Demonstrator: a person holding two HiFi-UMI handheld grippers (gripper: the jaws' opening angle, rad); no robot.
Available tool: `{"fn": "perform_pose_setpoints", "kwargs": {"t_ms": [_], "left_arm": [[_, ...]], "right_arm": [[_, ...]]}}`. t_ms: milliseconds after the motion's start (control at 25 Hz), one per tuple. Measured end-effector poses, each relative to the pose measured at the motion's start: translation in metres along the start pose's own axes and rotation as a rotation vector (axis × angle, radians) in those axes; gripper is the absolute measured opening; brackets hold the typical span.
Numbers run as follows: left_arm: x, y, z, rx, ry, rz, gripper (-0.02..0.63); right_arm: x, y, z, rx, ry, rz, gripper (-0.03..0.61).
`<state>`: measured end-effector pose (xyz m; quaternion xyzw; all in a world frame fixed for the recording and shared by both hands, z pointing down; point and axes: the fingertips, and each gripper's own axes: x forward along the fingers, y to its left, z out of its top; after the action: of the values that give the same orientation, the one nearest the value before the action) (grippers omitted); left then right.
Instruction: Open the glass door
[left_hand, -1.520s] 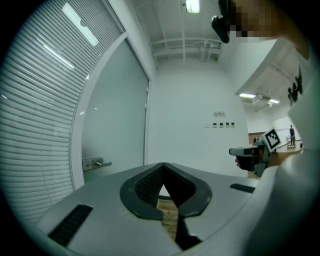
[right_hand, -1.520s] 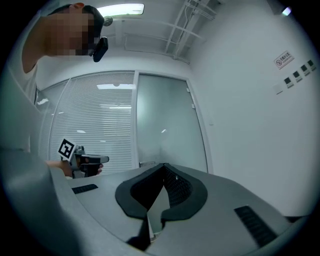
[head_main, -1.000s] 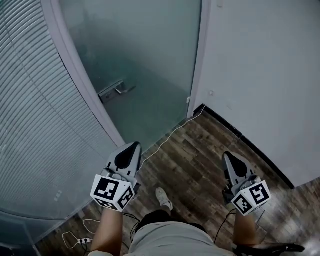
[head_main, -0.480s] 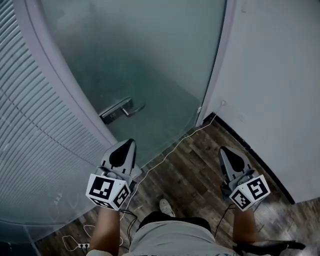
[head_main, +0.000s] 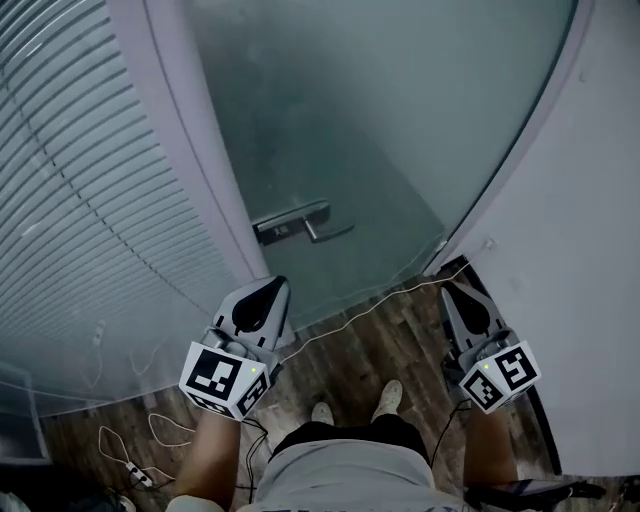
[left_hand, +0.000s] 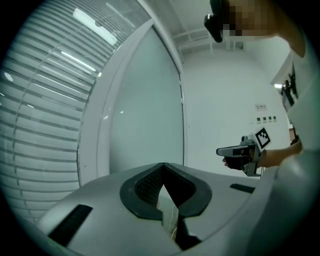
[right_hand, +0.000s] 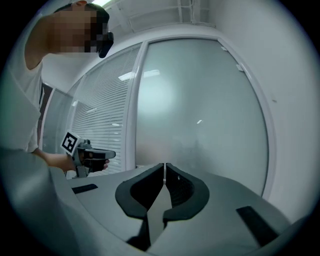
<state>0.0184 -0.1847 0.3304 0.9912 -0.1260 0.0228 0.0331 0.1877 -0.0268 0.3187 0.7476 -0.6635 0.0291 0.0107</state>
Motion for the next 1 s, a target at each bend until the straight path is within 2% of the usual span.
{"fn": "perform_pose_setpoints", "kwargs": {"t_ms": [160, 360, 560, 760, 1000], "left_arm": [[0.006, 0.023, -0.005, -0.011, 0.000, 0.067, 0.000], [0.023, 0.029, -0.010, -0.020, -0.009, 0.170, 0.000], [0.044, 0.041, -0.011, -0.031, -0.008, 0.273, 0.000], [0.058, 0.047, -0.007, -0.051, 0.003, 0.350, 0.000], [0.062, 0.048, -0.015, -0.050, 0.022, 0.402, 0.000]], "right_arm": [[0.053, 0.002, -0.007, -0.007, 0.023, 0.117, 0.002], [0.098, -0.013, -0.023, -0.026, 0.047, 0.271, 0.007], [0.152, -0.023, -0.044, -0.063, 0.124, 0.456, 0.096], [0.186, -0.029, -0.062, -0.137, 0.223, 0.581, 0.133], [0.212, -0.021, -0.101, -0.241, 0.332, 0.701, 0.177]]}}
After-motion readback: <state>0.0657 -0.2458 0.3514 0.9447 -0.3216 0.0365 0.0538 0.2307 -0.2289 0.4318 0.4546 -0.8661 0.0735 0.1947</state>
